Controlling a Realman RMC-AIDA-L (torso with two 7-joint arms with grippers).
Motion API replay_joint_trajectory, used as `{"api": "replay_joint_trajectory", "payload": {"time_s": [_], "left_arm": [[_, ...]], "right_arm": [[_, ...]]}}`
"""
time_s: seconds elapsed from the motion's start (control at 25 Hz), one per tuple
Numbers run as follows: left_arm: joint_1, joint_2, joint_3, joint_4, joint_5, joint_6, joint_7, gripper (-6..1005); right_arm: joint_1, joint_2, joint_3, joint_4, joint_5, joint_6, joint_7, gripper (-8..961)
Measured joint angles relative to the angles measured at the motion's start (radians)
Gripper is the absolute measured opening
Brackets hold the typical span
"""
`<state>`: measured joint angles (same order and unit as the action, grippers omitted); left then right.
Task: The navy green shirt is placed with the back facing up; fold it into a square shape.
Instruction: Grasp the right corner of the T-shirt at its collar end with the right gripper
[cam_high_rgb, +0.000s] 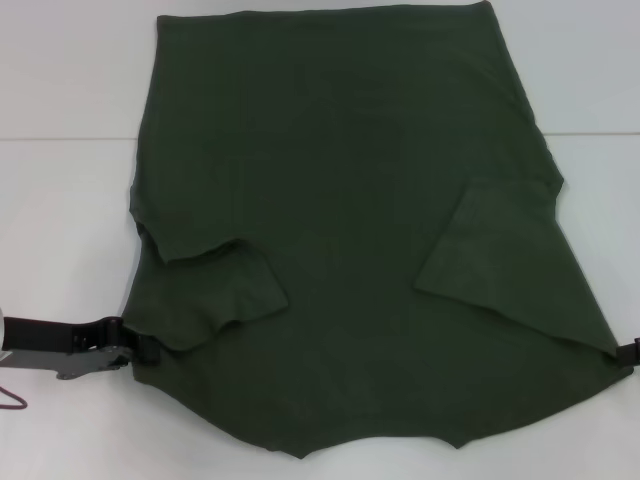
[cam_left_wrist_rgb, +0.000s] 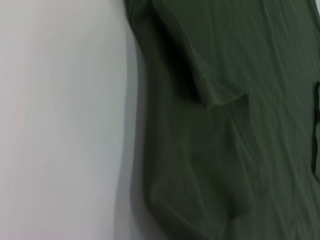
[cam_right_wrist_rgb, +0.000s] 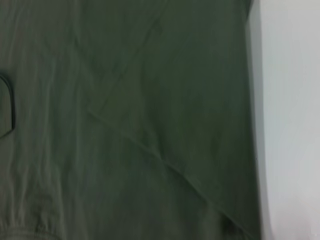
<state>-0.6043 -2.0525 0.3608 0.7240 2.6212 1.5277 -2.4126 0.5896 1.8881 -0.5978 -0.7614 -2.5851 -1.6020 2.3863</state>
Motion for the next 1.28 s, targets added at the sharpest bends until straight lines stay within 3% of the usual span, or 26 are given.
{"api": "replay_joint_trajectory", "payload": {"time_s": [0.28, 1.28], "left_arm": [[0.001, 0.0, 0.0, 0.0, 0.0, -0.006, 0.008, 38], [0.001, 0.003, 0.0, 0.0, 0.0, -0.006, 0.017, 38]], "right_arm": [[0.019, 0.014, -0.006, 0.013, -0.001, 0.022, -0.011, 884], [0.028, 0.017, -0.035, 0.045, -0.001, 0.069, 0.002, 883]]}}
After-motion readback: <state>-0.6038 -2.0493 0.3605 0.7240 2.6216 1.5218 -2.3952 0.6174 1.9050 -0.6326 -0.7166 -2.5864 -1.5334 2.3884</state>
